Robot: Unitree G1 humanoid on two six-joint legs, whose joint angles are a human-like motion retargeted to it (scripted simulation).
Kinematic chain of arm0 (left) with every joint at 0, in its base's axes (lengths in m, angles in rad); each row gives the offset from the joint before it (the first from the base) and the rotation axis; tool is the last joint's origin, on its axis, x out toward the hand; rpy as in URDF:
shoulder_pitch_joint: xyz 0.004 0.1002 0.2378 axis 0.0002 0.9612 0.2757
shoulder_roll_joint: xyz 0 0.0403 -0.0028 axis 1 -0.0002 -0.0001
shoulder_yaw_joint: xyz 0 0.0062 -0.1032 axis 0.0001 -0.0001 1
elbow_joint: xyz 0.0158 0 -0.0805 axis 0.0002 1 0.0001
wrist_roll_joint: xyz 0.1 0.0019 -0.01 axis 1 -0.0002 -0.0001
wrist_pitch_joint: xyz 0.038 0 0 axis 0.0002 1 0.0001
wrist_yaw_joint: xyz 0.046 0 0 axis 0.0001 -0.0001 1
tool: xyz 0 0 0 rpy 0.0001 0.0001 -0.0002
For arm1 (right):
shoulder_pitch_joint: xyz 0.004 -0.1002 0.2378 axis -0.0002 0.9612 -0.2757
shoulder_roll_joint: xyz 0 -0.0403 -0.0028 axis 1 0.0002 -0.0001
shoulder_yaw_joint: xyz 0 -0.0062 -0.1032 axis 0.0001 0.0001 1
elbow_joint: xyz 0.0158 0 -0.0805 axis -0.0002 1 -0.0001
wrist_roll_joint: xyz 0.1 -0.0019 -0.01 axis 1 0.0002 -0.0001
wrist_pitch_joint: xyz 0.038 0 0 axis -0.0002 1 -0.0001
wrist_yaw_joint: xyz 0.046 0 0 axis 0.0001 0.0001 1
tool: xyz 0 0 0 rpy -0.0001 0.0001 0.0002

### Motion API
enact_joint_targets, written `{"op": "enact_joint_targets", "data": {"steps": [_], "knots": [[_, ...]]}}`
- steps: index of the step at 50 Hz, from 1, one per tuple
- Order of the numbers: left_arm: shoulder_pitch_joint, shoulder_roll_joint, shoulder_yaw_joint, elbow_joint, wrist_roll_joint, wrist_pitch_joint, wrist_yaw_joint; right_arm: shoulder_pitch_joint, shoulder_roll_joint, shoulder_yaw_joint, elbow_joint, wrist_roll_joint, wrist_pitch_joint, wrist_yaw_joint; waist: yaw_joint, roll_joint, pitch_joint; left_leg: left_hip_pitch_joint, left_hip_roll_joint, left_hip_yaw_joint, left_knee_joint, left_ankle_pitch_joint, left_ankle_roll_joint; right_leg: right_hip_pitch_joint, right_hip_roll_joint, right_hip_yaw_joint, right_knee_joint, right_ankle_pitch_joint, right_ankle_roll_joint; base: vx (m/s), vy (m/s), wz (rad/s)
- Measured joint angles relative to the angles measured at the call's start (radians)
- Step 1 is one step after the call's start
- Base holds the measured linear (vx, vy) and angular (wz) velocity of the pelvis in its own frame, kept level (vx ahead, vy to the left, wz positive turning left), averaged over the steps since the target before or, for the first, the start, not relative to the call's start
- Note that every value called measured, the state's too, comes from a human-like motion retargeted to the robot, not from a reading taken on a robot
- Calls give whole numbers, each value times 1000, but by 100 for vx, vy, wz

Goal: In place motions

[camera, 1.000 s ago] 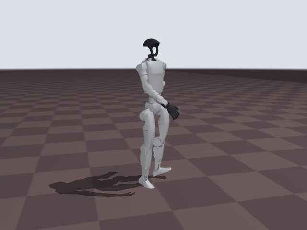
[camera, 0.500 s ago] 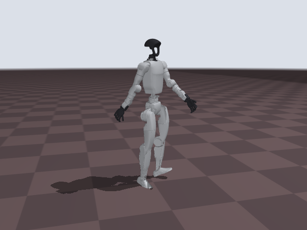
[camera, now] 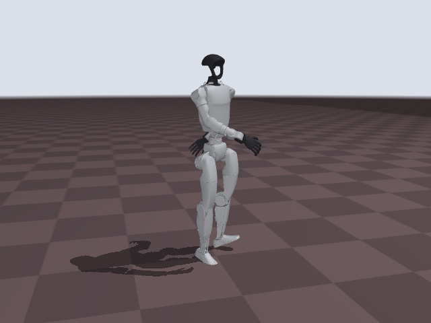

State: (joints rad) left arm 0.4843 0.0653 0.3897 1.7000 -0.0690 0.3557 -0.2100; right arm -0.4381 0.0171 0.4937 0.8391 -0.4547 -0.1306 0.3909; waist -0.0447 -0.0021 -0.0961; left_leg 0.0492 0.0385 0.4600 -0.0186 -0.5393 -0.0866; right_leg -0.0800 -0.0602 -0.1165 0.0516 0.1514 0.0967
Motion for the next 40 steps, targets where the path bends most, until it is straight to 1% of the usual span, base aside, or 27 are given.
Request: {"op": "enact_joint_targets", "data": {"steps": [2,5,8,10,13,15,16,18,20,22,25,28,32,34,36,38,40], "knots": [[-55,20,-5,0,-30,1,6,24,-30,6,-27,-37,-21,-21,0,-11,-5,-7,-1,-9,3,3,1,3,-4,-12,-1,-3,-1,1,-6,36],[-202,53,-52,0,-71,-23,34,96,-77,0,-1,-107,-24,-74,6,-25,-9,-20,-3,-30,8,7,4,9,-11,-35,-2,-9,-1,1,-3,48],[-403,64,-79,0,-129,-63,109,196,-105,-37,144,-175,8,-90,19,-36,-8,-30,-7,-53,14,11,9,23,-19,-61,-5,-15,0,0,1,46],[-535,55,-96,-27,-200,-90,125,258,-109,-88,304,-225,57,-83,24,-42,-7,-39,-10,-70,19,13,14,32,-25,-81,-8,-18,1,-1,1,44],[-701,4,-99,-142,-260,-118,68,336,-119,-215,594,-258,188,-58,23,-51,-13,-64,-14,-98,29,18,20,42,-34,-114,-15,-25,4,1,2,52],[-802,-29,-137,-218,-273,-133,-10,390,-141,-327,771,-228,282,-52,21,-54,-17,-80,-19,-119,34,21,24,48,-41,-139,-19,-30,6,3,2,63],[-848,-43,-164,-256,-257,-138,-44,425,-163,-377,825,-182,311,-51,22,-55,-15,-88,-22,-128,36,23,26,51,-45,-151,-20,-33,7,2,2,59],[-930,-67,-221,-330,-205,-157,-98,522,-208,-466,861,-84,363,-44,26,-57,-10,-102,-29,-146,42,26,30,57,-54,-172,-23,-38,8,-1,2,55],[-989,-78,-288,-407,-147,-188,-122,622,-243,-558,861,-2,373,-84,29,-58,-3,-114,-38,-166,48,28,33,63,-63,-192,-26,-43,7,-3,1,47],[-1017,-71,-347,-485,-106,-216,-108,699,-265,-644,861,46,333,-156,25,-59,4,-121,-46,-183,52,29,35,69,-72,-205,-27,-47,7,-4,0,32],[-1014,-53,-384,-574,-83,-254,-73,780,-288,-704,861,95,297,-231,17,-57,8,-122,-55,-191,51,30,37,73,-80,-212,-26,-52,7,-1,0,6],[-969,-49,-378,-598,-121,-281,-78,813,-302,-703,861,119,320,-273,19,-48,6,-118,-56,-184,49,26,38,68,-82,-206,-23,-53,7,-1,6,-21],[-867,-51,-351,-515,-146,-261,-122,774,-288,-649,861,150,362,-297,32,-33,8,-108,-53,-173,48,21,38,64,-78,-191,-20,-50,7,0,6,-27],[-803,-40,-332,-420,-120,-249,-123,716,-263,-609,861,160,371,-298,37,-27,5,-101,-50,-167,45,19,38,62,-73,-184,-18,-49,6,2,2,-20],[-736,-20,-314,-295,-75,-233,-86,633,-229,-552,861,154,374,-285,42,-22,2,-91,-47,-159,40,18,38,59,-67,-173,-15,-47,4,2,0,-20],[-668,3,-296,-153,-34,-193,-21,528,-189,-470,861,126,361,-258,45,-18,3,-75,-43,-143,33,17,37,55,-61,-156,-10,-44,3,0,0,-32],[-594,25,-264,-14,-5,-134,49,404,-149,-373,845,66,331,-211,46,-14,8,-59,-38,-123,26,15,34,50,-55,-136,-7,-38,2,-3,0,-46]]}}
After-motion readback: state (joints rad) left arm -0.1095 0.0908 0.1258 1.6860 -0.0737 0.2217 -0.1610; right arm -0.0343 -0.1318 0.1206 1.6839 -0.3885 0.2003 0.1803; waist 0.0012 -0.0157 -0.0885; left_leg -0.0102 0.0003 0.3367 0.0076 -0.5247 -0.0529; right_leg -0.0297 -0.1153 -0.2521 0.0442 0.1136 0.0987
